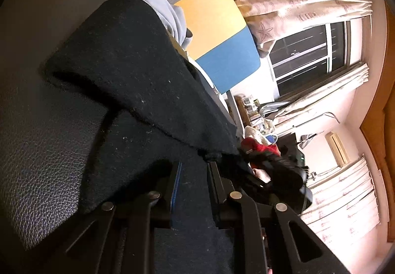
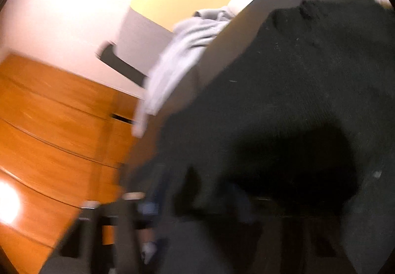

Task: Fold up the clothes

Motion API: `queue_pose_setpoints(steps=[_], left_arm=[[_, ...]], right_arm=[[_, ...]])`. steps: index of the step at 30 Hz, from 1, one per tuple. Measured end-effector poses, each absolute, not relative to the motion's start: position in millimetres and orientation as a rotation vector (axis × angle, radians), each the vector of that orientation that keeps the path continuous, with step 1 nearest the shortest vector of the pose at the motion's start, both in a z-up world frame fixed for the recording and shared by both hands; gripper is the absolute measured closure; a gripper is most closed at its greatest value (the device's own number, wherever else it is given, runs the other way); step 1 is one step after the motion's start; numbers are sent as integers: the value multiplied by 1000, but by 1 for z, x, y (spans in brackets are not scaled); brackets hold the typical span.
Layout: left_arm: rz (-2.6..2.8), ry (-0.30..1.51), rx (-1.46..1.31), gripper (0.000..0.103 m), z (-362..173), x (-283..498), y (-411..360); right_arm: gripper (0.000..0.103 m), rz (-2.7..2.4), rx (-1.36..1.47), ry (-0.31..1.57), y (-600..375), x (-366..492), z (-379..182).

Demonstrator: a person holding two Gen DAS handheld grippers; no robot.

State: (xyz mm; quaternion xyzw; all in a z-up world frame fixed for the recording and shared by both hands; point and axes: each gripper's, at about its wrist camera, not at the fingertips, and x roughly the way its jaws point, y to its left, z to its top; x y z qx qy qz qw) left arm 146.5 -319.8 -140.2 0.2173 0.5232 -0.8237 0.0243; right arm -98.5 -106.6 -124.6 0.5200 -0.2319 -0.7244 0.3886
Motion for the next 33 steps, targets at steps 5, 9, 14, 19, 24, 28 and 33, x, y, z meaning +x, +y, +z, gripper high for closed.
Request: queue_pose_setpoints(steps=[5, 9, 14, 19, 24, 28, 33], left_arm=[[-2513, 1713, 657, 76, -137, 130, -322], [-2495, 1736, 614, 73, -134, 107, -329], [-2462, 1699, 561, 72, -128, 91, -343], [-2369, 1640, 517, 70, -137, 108, -363], [-2401, 1626, 511, 73, -141, 117, -361], [-2434, 1640, 557, 73, -141, 120, -351], [-2458, 1693, 649, 72, -131, 130, -348]], right_arm=[[97, -1856, 1216, -447, -132, -101, -76], [97, -1817, 1022, -332, -162, -97, 2], [97, -1790, 828, -253, -178, -82, 82], [97, -1859, 733, -244, -133, -84, 104], [97, -1975, 919, -390, -43, -117, 20], [97, -1988, 1137, -528, 9, -125, -72], [97, -1937, 1189, -596, 37, -111, -117]])
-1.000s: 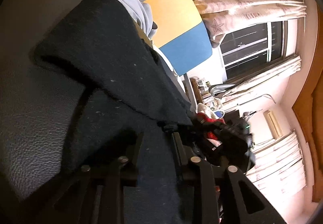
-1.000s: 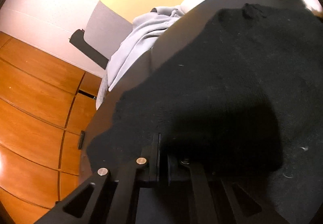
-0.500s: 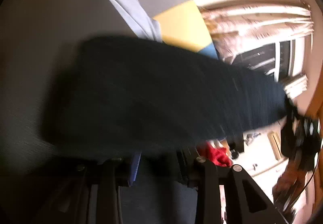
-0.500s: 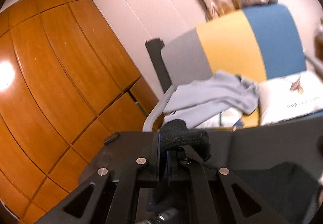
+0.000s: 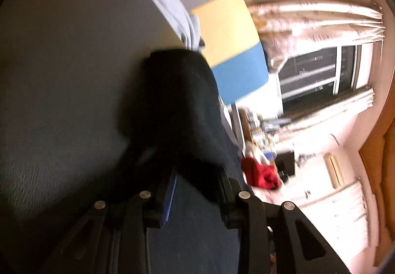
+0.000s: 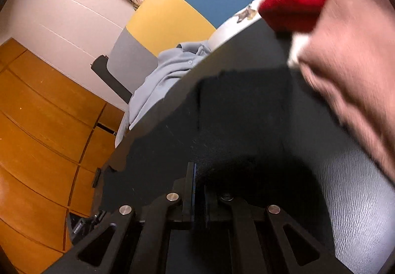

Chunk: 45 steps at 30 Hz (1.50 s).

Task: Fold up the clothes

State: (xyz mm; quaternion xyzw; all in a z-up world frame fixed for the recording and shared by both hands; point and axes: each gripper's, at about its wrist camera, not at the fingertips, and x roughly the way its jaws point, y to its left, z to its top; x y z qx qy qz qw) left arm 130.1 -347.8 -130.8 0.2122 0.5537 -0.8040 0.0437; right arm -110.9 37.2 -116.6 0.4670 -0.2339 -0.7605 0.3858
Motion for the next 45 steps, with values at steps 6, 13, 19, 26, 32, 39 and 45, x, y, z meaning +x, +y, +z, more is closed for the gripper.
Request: queue_pose_setpoints(steps=[6, 13, 19, 26, 32, 39, 45], left_arm=[[-2649, 1123, 767, 67, -63, 115, -364], [-2864, 311, 1162, 48, -5, 6, -358], [-2806, 292, 1568, 48, -36, -50, -389], [-2750, -195, 1998, 49, -72, -38, -345], [-2756, -275, 2007, 49, -81, -14, -329], [-2756, -326, 1934, 60, -74, 0, -319], [-2767, -298, 1876, 95, -71, 8, -304]], right_arm=[[94, -1871, 1165, -486, 32, -100, -127], [83, -1825, 1177, -621, 41, -103, -144], [51, -1815, 1136, -697, 50, -103, -137], [46, -1845, 1122, -602, 37, -99, -133], [46, -1877, 1135, -589, 34, -95, -128], [45, -1971, 1119, -524, 26, -93, -118], [65, -2000, 1148, -428, 9, -97, -118]])
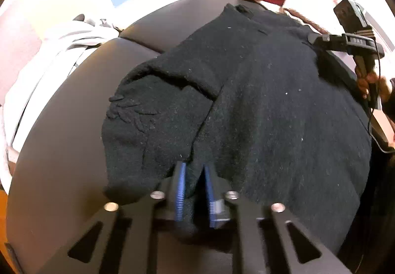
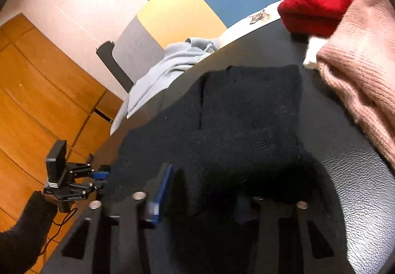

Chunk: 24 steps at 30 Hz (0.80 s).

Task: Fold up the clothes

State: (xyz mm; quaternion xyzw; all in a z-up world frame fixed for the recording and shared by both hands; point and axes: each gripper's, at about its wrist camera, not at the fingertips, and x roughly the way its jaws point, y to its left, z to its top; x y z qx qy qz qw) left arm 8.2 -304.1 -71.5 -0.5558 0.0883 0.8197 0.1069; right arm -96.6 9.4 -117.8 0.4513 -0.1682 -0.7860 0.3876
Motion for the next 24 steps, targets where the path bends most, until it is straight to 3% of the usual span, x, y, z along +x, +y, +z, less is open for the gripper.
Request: queue_pose_setpoints(steps=[5, 8, 14, 17, 21, 23, 24], left_arm=[[2536, 191, -1572, 99, -56, 19, -308], [2679, 47, -1430, 99, -31, 26, -316], [2891, -218, -1136, 99, 12, 29, -341], [2908, -207, -1154, 99, 1, 9, -340], [2946, -306, -1392, 94, -38, -18, -344], [2939, -449, -1377, 87, -46, -19, -349], [2933, -507, -1348, 86, -44, -14, -350]], right_arm=[[90, -2032, 1137, -331, 3, -95, -111], [97, -2056, 1104, -254, -1, -93, -100], [97, -2161, 893, -94, -4, -97, -41], [97, -2201, 827, -73, -1, -105, -23], [96, -2185, 968, -84, 0, -123, -54], [90, -2159, 1061, -95, 0, -133, -78], [81, -2134, 1090, -134, 3, -137, -86]])
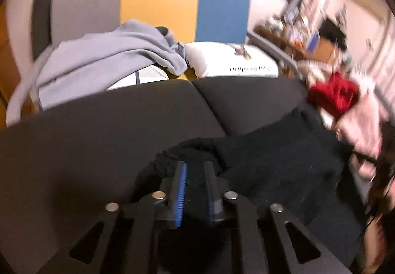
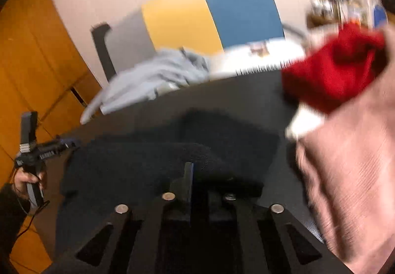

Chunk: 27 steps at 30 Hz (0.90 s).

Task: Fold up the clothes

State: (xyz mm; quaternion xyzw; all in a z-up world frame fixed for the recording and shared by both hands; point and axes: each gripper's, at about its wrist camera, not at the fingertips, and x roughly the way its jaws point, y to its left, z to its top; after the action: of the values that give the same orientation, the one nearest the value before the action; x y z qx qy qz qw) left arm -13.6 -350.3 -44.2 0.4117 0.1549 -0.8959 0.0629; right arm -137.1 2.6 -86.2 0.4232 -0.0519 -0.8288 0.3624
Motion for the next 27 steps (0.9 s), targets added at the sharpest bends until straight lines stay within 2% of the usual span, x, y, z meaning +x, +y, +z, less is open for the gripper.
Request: queue_pose_setpoints(steps=[1, 2, 3, 6, 8, 10, 11, 12, 13, 14, 15, 18, 22, 27], left_arm=[[-2724, 524, 1224, 85, -41, -6, -352], [-2740, 580, 1203, 84, -38, 2, -353], [-2750, 637, 1187, 83, -36, 11, -354], [-2772, 907, 1156, 82, -40, 47, -355], [-2766, 1089, 1133, 81, -47, 75, -354], [-2711, 1373, 1071, 77, -65, 101, -355], [-2674, 1475, 1043, 77, -76, 110, -355], [-2640, 1549, 1007, 77, -86, 118, -352], [-2603, 1622, 972, 76, -96, 125, -350], [-2567, 1704, 943, 74, -106, 132, -348], [-2533, 1791, 921, 74, -115, 136, -345], [-2469, 1869, 865, 64, -129, 141, -338], [-2391, 1983, 766, 47, -141, 133, -334], [-2295, 1997, 599, 47, -146, 124, -335]], right_arm=[[73, -2098, 1093, -216, 8, -140, -90], [57, -2059, 1095, -298, 14, -143, -95], [46, -2019, 1096, -379, 20, -146, -99], [27, -1905, 1082, -607, 35, -157, -107], [26, -1890, 1094, -677, 36, -166, -110], [27, -1915, 1118, -686, 31, -174, -111], [32, -1932, 1133, -676, 27, -178, -112], [47, -1959, 1152, -643, 22, -179, -112], [58, -1985, 1171, -609, 17, -181, -113], [76, -2008, 1187, -572, 13, -182, -113], [82, -2027, 1196, -529, 8, -182, -113], [82, -2064, 1205, -422, -2, -180, -109], [82, -2060, 1172, -387, -5, -176, -97], [82, -2049, 1145, -407, -3, -177, -88]])
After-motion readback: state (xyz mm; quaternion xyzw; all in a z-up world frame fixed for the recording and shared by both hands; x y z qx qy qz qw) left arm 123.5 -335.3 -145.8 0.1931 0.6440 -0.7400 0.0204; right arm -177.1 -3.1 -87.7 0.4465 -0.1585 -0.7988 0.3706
